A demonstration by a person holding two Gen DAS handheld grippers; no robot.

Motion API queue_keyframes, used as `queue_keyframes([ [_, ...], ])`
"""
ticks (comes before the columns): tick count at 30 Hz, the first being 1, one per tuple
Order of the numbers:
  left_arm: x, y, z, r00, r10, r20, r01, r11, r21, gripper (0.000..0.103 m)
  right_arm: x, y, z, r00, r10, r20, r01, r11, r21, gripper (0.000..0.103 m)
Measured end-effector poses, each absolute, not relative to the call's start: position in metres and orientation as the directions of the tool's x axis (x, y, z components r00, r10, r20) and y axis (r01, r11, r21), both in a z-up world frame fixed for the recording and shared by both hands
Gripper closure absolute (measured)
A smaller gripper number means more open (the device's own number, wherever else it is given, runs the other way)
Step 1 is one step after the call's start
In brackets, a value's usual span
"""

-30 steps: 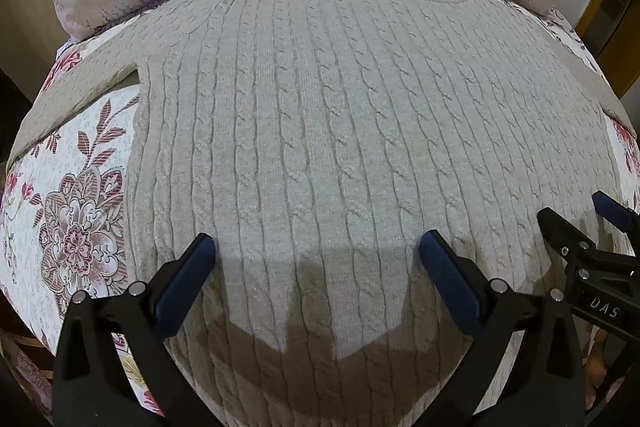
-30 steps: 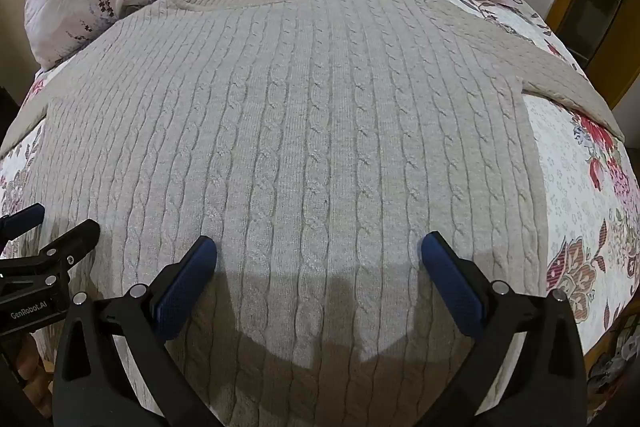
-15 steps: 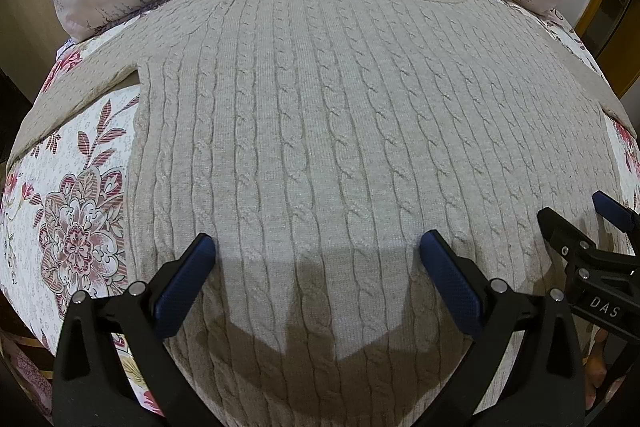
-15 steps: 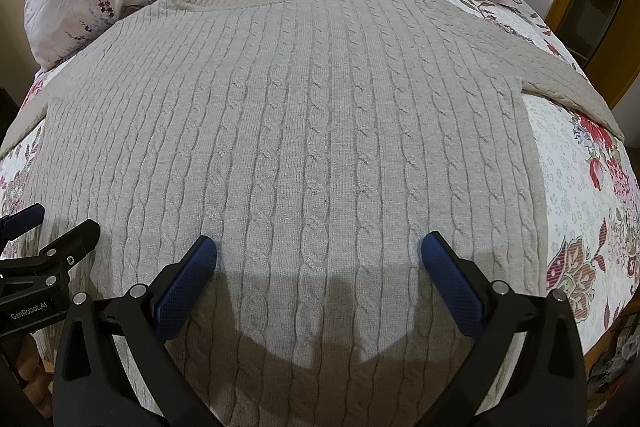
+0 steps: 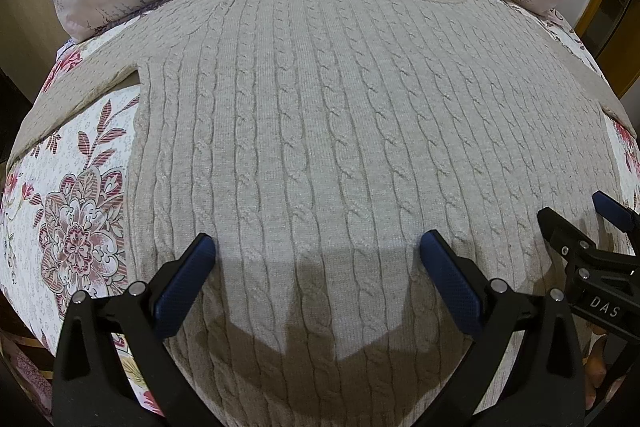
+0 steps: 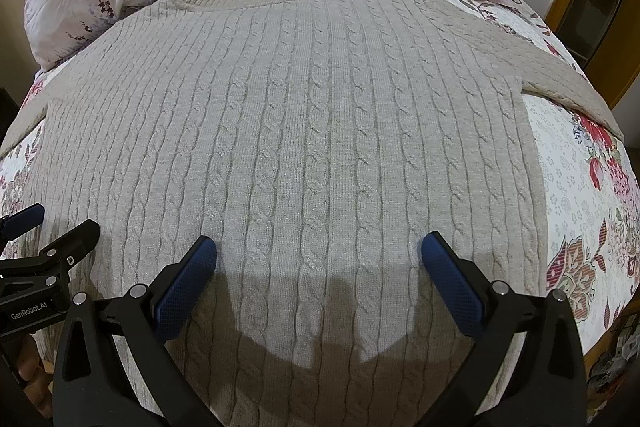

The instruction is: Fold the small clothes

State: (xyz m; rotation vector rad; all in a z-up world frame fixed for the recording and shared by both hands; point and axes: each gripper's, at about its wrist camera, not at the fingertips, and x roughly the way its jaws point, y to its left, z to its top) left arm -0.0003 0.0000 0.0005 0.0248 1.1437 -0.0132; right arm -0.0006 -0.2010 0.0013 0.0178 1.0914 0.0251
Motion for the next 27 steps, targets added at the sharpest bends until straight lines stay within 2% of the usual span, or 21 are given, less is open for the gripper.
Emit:
queue_keyframes([
  [27, -0.0007, 0.0001, 0.0006, 0.419, 0.001, -0.908, 0.024, 1.0, 0.012, 0.002, -0.0045, -0.2056, 0.0101, 0.501, 0.036, -0.865, -0.027, 0.999, 0.026, 0.001],
])
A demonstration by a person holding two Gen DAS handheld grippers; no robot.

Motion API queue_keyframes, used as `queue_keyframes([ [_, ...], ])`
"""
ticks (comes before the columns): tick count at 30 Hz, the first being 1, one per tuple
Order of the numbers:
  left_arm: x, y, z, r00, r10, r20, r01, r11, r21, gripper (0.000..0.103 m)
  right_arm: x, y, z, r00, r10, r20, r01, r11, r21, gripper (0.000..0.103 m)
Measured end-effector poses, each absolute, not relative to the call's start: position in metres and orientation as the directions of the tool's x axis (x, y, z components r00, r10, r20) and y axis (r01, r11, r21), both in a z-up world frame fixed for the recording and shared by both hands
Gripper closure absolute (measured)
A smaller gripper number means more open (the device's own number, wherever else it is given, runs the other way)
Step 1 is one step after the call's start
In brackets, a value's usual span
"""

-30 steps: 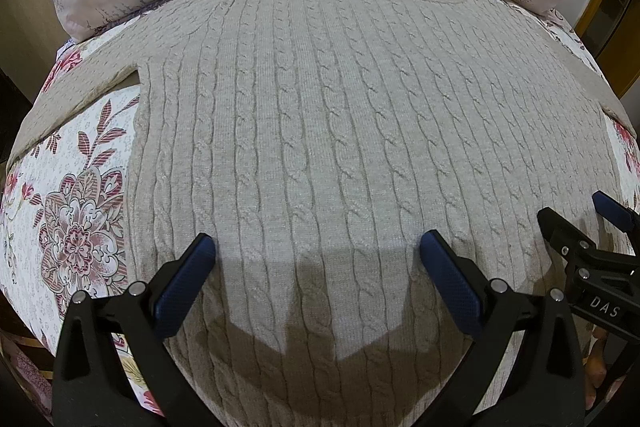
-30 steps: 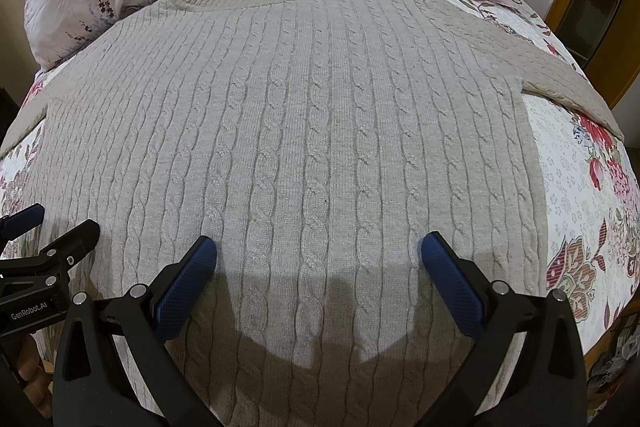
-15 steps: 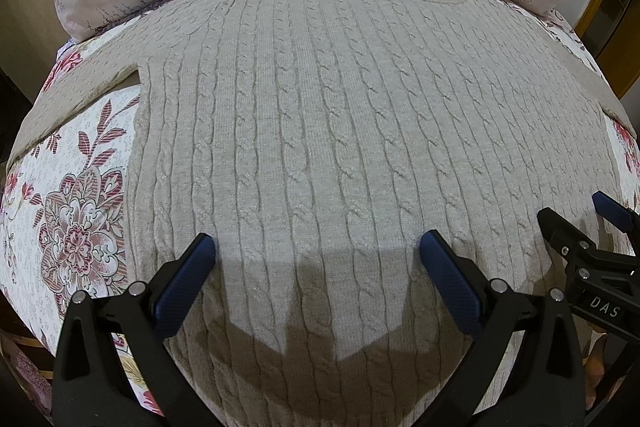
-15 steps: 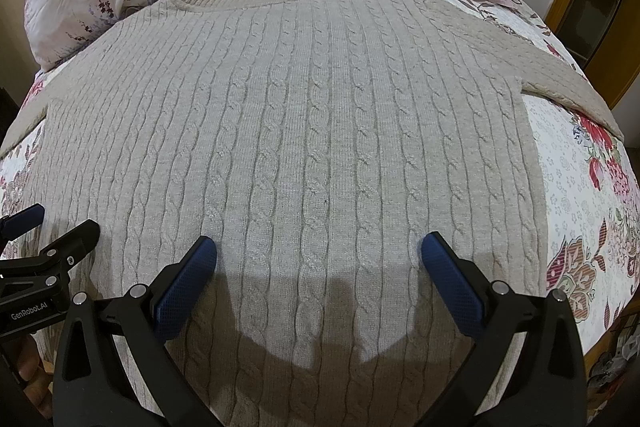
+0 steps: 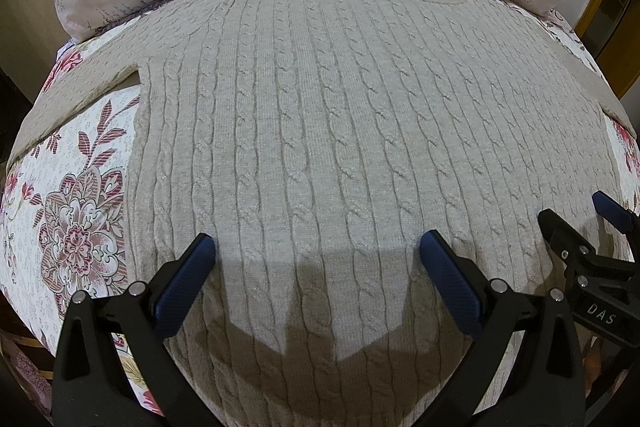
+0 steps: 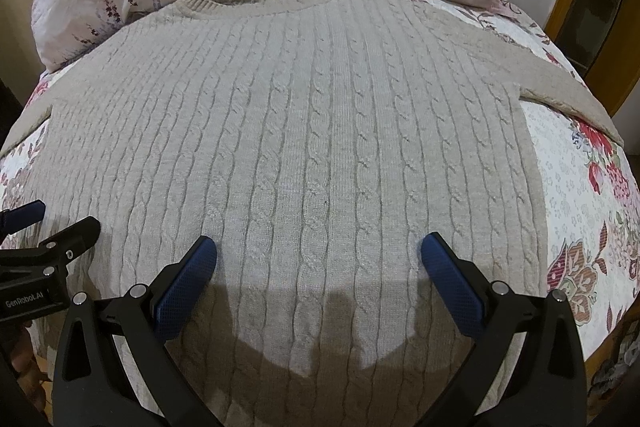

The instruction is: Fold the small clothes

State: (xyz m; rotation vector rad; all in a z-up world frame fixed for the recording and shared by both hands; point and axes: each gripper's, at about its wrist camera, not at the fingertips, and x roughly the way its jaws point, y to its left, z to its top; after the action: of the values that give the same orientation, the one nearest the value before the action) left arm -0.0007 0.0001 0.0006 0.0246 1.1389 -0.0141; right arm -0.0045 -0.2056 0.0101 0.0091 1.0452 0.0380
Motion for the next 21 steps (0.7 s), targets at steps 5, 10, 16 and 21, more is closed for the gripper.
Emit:
queue_keyframes([
  [5, -0.001, 0.003, 0.002, 0.425, 0.0, -0.905, 0.024, 1.0, 0.011, 0.002, -0.001, -0.205, 0.007, 0.486, 0.047, -0.873, -0.053, 0.998, 0.024, 0.001],
  [10, -0.003, 0.0, 0.002, 0.44, -0.001, -0.898, 0.029, 0.999, 0.013, 0.002, 0.017, -0.251, 0.025, 0.512, 0.091, -0.854, 0.012, 0.994, 0.113, 0.001],
  [16, -0.005, -0.001, 0.003, 0.447, -0.002, -0.894, 0.035, 0.999, 0.015, 0.002, 0.059, -0.45, 0.045, 0.61, 0.034, -0.791, 0.444, 0.812, 0.378, 0.009],
  [21, -0.008, -0.002, 0.003, 0.477, -0.005, -0.879, 0.039, 0.999, 0.016, 0.002, 0.055, -0.615, 0.022, 0.649, -0.044, -0.76, 0.705, 0.409, 0.579, 0.032],
])
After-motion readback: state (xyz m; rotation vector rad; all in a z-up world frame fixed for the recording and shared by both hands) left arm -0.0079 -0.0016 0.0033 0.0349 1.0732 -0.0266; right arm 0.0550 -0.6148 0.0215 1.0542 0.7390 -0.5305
